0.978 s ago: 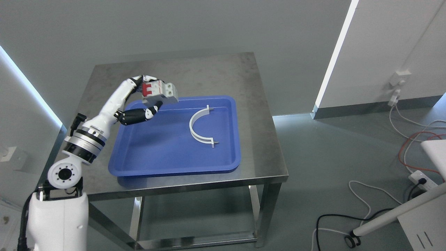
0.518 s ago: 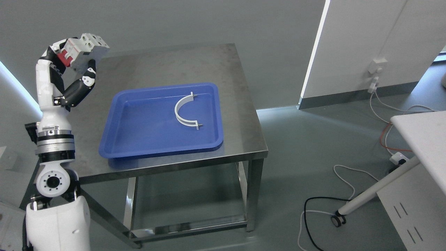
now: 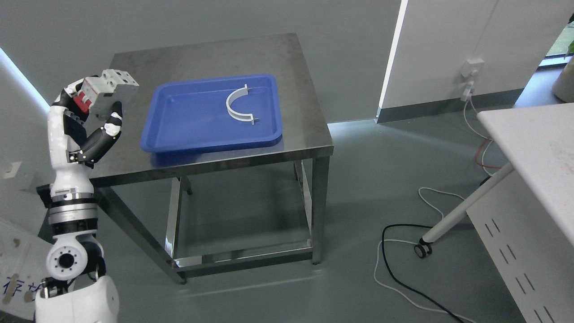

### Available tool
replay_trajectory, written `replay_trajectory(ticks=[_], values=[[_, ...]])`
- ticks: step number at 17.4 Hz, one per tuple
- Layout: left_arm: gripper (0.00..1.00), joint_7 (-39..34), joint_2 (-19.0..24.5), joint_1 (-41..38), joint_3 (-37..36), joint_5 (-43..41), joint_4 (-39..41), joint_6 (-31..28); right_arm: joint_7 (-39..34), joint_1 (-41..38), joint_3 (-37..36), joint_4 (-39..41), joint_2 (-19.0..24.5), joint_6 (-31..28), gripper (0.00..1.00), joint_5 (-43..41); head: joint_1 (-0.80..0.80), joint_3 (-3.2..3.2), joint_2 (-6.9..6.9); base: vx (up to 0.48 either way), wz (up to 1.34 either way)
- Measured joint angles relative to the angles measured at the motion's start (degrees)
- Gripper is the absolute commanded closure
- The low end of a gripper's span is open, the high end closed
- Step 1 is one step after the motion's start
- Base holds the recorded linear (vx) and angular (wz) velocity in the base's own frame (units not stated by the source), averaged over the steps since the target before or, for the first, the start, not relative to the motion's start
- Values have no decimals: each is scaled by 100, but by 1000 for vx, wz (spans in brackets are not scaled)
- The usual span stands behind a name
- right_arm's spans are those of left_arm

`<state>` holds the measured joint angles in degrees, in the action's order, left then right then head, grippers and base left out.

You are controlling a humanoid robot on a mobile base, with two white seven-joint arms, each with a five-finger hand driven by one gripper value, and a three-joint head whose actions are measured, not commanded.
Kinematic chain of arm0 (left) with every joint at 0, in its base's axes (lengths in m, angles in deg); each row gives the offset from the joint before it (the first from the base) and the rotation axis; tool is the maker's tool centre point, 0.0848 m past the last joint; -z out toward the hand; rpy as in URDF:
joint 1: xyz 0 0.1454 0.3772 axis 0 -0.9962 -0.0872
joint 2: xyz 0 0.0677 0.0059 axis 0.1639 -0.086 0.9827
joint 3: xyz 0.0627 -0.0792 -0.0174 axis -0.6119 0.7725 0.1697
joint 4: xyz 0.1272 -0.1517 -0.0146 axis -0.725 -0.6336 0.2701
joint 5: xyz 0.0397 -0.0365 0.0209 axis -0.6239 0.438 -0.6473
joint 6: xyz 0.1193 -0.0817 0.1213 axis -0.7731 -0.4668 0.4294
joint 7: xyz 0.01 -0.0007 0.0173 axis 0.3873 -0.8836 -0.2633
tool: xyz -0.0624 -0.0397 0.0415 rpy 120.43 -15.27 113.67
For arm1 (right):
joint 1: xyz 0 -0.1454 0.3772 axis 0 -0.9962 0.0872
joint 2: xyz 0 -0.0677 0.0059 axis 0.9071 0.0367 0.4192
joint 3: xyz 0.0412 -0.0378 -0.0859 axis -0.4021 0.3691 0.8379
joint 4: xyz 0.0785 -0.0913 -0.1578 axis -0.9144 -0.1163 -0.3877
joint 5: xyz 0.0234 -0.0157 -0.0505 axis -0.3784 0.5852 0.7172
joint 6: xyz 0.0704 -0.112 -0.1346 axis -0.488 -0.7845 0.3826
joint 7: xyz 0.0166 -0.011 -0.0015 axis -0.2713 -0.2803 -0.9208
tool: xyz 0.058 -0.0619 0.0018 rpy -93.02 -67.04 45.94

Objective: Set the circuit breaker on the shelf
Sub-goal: 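Carry the breaker in the left hand while turning toward the bin shelf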

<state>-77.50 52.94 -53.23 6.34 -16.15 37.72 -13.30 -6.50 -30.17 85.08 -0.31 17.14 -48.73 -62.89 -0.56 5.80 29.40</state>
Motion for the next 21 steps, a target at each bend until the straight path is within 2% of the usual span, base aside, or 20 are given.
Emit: replay_trajectory(ticks=[6,12,21], values=[[96,101,-57,-178,99,185,184,-22,-4,0,0,0,0,0,0,0,0,0,0,-425,151],[96,552,-88,-268,177,237,347,-20,-22,-1,0,0,0,0,0,0,0,0,0,-385,247],[96,654,-111,-400,254,258,496,271,-5,0,0,0,0,0,0,0,0,0,0,-378,958]])
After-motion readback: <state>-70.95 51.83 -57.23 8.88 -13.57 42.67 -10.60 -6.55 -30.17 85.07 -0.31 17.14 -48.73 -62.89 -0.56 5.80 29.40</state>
